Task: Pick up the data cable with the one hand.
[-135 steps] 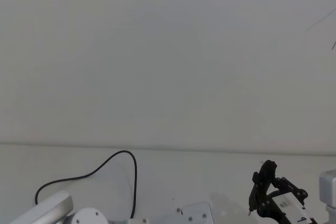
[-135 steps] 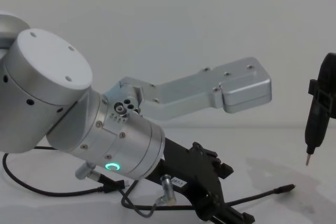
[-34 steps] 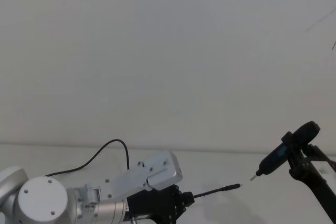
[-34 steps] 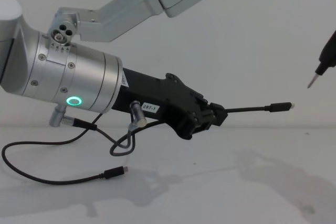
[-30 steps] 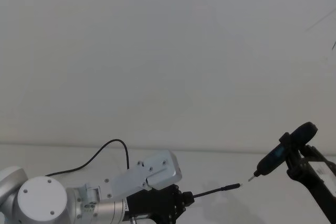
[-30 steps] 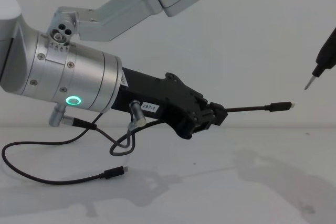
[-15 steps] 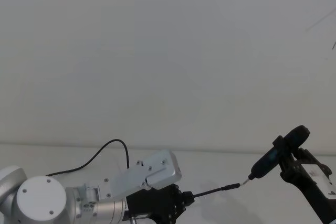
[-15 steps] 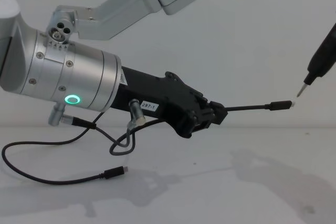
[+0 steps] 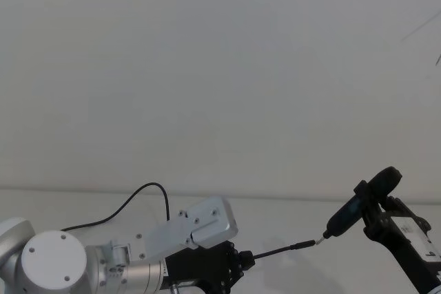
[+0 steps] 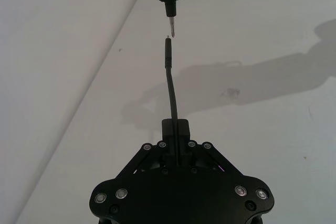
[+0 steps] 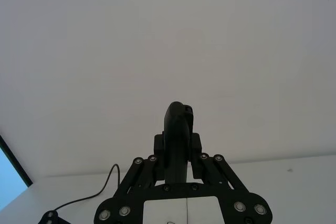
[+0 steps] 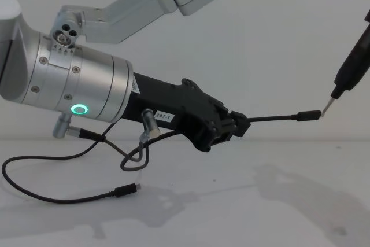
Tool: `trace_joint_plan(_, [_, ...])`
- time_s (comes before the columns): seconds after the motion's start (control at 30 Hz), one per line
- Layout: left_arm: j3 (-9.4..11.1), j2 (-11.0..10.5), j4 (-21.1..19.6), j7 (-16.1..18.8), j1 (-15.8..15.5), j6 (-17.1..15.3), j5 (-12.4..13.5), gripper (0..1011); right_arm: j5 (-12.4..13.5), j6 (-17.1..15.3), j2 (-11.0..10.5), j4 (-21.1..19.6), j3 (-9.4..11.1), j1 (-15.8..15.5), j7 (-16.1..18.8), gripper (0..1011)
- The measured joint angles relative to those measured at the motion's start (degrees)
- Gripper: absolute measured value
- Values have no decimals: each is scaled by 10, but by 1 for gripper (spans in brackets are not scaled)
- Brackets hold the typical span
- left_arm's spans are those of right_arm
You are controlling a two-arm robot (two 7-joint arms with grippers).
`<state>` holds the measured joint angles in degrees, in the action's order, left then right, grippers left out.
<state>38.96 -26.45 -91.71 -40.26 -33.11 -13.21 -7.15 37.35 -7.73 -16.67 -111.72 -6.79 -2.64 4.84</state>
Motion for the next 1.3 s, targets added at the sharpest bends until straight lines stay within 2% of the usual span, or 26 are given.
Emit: trace_joint_plan(1.3, [0, 0, 0, 0, 0, 0, 0, 43, 0, 6, -13, 17, -4, 11, -1, 268])
